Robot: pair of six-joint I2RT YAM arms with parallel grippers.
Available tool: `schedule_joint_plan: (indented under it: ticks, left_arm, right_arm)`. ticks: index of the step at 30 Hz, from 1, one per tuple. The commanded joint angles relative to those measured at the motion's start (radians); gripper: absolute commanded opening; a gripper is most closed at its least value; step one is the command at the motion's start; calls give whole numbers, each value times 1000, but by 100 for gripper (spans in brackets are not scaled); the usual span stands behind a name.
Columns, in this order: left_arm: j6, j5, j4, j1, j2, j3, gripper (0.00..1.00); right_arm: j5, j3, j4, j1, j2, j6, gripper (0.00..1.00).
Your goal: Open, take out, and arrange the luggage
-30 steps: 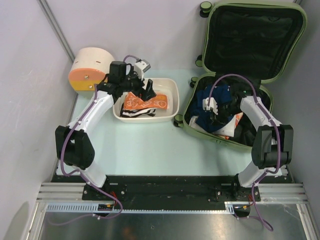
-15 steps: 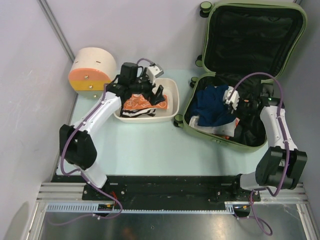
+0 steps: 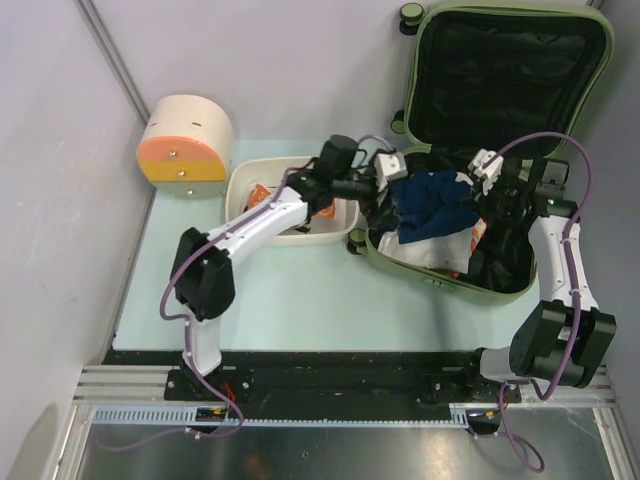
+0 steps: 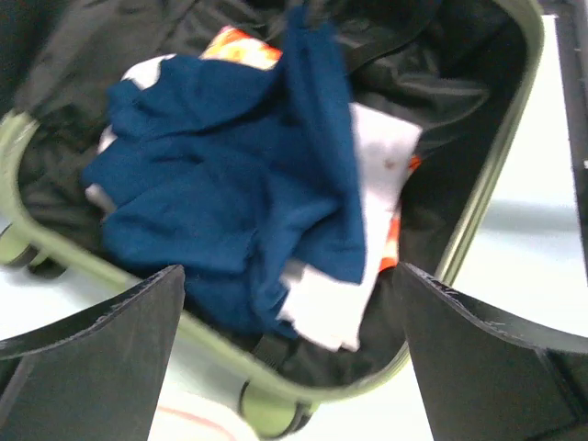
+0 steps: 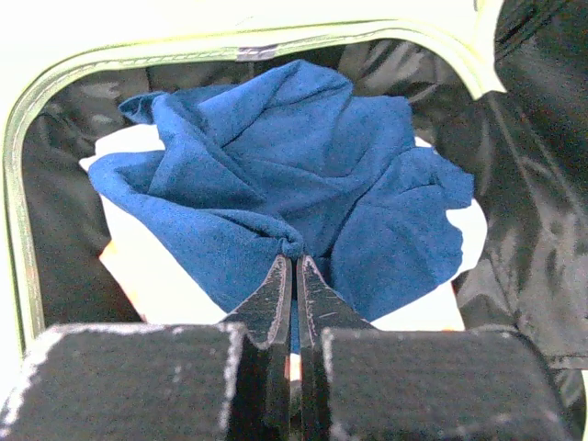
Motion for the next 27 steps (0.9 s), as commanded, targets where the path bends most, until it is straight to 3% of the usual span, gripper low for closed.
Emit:
schedule_joint_plan:
  ticks: [1,9,14,17,18,20,21,23,24,25,27]
  left_arm:
    - [32,80,99,-77,51,43,100]
    - [-34,-207,354,-132,169,4,100]
    - [30,-240,362,-132,251,34,97]
    - [67,-224,345,-128,262,21,76]
    - [64,-214,339,-125,259,21,59]
    - [29,-168,337,-106,241,24,46]
    - [11,-146,337,-100,235,32,33]
    - [-29,-89,337,-85,215,70,22]
    - [-34,-82,337,-85,207,89,5]
    - [-37,-80,336,-82,201,109,0]
    - [-28,-65,324,-80,186,161,0]
  right_arm:
    - [-21,7,166,-16,-45,165,0]
    - [-41,7,177,-43,-58,186,0]
    - [-50,7,163,-63,-67,179,0]
    - [-53,7,171,-75,-79,190,0]
    - [-53,7,180,-80,-82,198,0]
    - [-52,7,192,-89,-93,228,0]
    - [-43,7,207,-91,-98,241,0]
    - [-26,7,236,-91,-102,314,0]
    - [-3,6,288,-91,-108,348,0]
    - [13,4,321,-91,-110,383,0]
    - [54,4,402,-92,-118,471,0]
